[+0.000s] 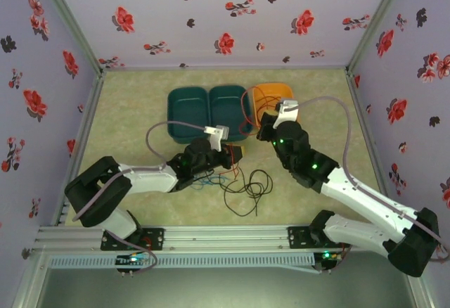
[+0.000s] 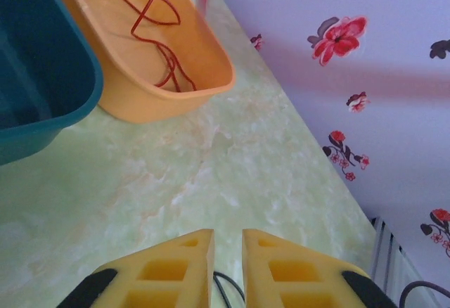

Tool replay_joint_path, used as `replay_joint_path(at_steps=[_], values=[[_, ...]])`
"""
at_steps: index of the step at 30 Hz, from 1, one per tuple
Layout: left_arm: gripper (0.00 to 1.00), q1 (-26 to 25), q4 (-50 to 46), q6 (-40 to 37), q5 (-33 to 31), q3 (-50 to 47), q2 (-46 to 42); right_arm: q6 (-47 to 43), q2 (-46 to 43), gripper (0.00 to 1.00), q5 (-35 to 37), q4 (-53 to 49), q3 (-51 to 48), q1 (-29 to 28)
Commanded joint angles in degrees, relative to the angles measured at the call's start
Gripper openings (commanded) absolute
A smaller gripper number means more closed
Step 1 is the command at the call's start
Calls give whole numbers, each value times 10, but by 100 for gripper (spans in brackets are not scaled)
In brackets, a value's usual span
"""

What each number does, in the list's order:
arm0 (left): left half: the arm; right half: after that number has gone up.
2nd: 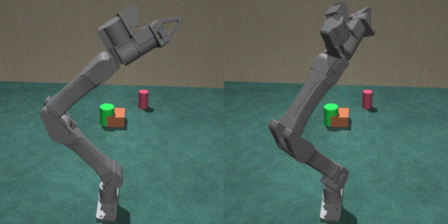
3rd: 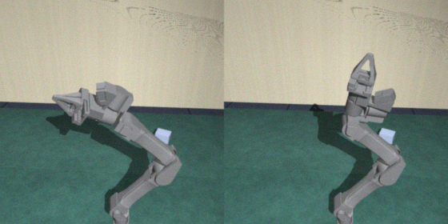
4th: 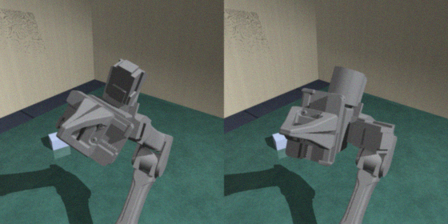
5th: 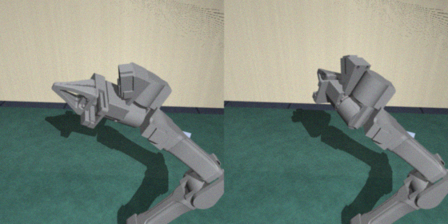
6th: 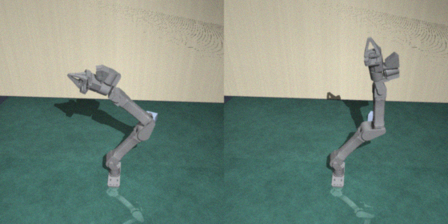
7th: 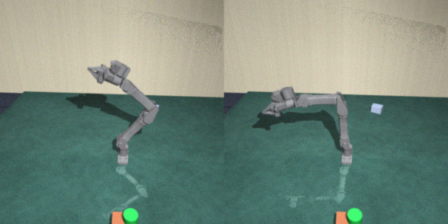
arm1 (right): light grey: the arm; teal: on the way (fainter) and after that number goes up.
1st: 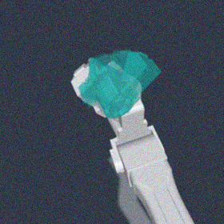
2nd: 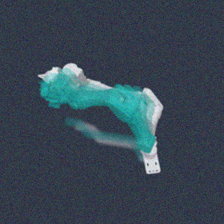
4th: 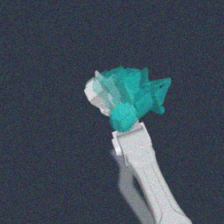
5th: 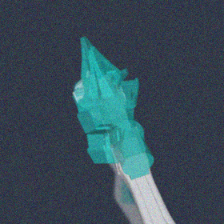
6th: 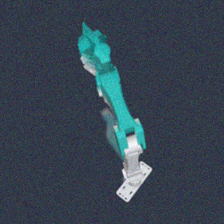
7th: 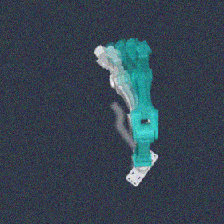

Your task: Untangle the cables

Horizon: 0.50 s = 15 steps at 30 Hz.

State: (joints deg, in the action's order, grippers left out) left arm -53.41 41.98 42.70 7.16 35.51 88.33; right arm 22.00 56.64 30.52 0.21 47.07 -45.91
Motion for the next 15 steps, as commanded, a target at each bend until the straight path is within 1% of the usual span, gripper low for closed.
replay_joint_path(at_steps=[1,7,15], values=[[18,-1,-12,-19,-21,-12,-26,-16,12,0,34,-50,31,24],[18,-1,-35,-32,-36,-19,-44,-14,61,0,-3,-80,82,91],[18,-1,-63,-49,-49,-22,-69,-27,159,0,-37,-69,136,160]])
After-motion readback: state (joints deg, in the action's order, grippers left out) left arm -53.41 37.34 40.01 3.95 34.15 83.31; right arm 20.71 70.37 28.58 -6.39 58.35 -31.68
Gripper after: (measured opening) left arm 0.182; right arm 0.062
